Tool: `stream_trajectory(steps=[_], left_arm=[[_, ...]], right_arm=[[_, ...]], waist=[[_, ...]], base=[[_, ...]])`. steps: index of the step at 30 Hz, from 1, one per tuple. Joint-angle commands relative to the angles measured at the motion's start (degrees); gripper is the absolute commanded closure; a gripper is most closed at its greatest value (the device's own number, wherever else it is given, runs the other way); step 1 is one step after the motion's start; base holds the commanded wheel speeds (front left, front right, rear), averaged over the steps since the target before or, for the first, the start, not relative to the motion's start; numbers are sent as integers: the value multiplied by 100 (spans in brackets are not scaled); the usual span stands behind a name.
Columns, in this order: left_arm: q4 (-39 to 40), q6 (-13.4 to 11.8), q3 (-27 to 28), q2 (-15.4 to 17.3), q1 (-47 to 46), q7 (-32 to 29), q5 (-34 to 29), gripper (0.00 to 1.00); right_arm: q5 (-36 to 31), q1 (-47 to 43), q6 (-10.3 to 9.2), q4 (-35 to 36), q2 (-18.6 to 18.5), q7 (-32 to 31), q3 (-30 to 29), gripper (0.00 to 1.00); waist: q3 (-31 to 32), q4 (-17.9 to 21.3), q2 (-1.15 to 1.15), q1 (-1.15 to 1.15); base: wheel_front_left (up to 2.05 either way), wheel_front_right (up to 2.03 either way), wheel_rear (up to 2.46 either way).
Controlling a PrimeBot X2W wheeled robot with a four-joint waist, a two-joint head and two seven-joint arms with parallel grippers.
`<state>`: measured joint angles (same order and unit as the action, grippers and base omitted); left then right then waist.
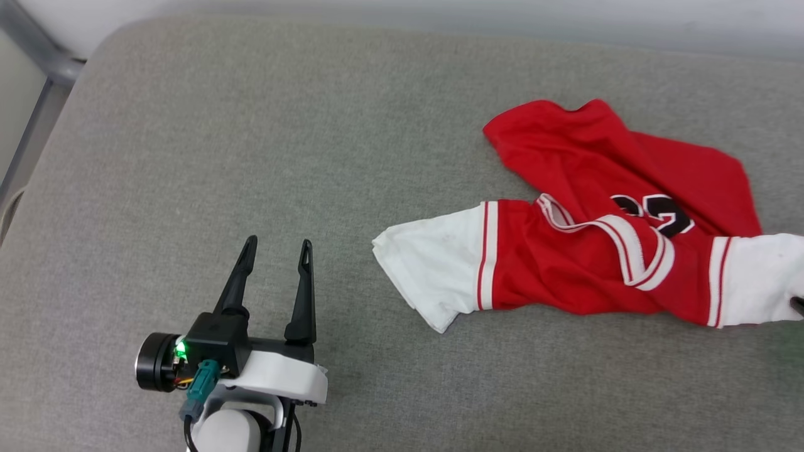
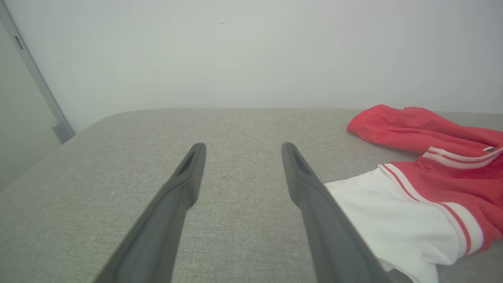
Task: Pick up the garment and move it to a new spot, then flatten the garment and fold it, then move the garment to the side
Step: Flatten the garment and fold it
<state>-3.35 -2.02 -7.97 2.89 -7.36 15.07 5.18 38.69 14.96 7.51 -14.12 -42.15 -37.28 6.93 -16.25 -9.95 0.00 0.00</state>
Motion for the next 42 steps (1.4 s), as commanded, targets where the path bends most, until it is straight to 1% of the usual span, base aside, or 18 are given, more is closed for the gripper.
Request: stream_trajectory(steps=[1,5,8,10,14,17,21,25,29,30,31,34,37,39,42], left_arm=[[-11,15,17,-3,48,14,-45,0],[-30,7,51,-3,182,14,-45,0],[-28,7,85,-3,284,14,-53,0],[-34,23,101,-3,332,14,-43,0],[-39,35,131,-3,369,14,-47,0],[-48,56,165,-3,411,14,-69,0],[-85,102,221,-3,440,14,-101,0],[-119,150,263,-3,454,14,-124,0],[-149,179,257,-3,471,14,-123,0],[-147,171,251,-3,489,14,-123,0],[-142,161,247,-3,498,14,-121,0],[-143,168,283,-3,539,14,-139,0],[-158,211,346,37,522,14,-158,0],[-163,261,371,75,441,14,-187,0],[-154,355,401,146,299,14,-209,0]], right_arm=[[-16,-107,-4,94,-48,69,-28,100],[-3,-542,-4,598,-102,259,-221,100],[55,-992,-4,974,-40,286,-544,100],[56,-1363,-4,1144,63,250,-828,100],[61,-2119,-4,1328,381,101,-1442,100],[60,-2565,-4,1302,675,-24,-1808,100],[33,-2967,-4,1068,993,-185,-2178,100],[-2,-3110,-5,707,1225,-198,-2242,100],[-55,-3047,-4,361,1446,12,-2047,100],[-86,-2999,-4,323,1470,174,-2029,78],[-136,-2937,-4,301,1460,333,-2009,0],[-432,-2793,-4,333,1287,887,-1959,0],[-764,-2601,-5,476,1250,1578,-2074,0],[-1009,-2466,-4,614,1304,2004,-2135,0],[-1405,-2256,-4,863,1480,2577,-2209,0]], waist=[[154,101,0,0],[401,226,0,0],[516,312,0,0],[555,346,0,0],[599,390,0,0],[627,415,0,0],[672,429,0,0],[713,431,0,0],[773,413,0,0],[788,415,0,0],[803,418,0,0],[847,445,0,0],[889,487,0,0],[916,513,0,0],[959,545,0,0]], base=[[0,0,0],[0,0,0],[0,0,0],[0,0,0],[0,0,0],[0,0,0],[0,0,0],[0,0,0],[0,0,0],[0,0,0],[0,0,0],[0,0,0],[0,0,0],[0,0,0],[0,0,0]])
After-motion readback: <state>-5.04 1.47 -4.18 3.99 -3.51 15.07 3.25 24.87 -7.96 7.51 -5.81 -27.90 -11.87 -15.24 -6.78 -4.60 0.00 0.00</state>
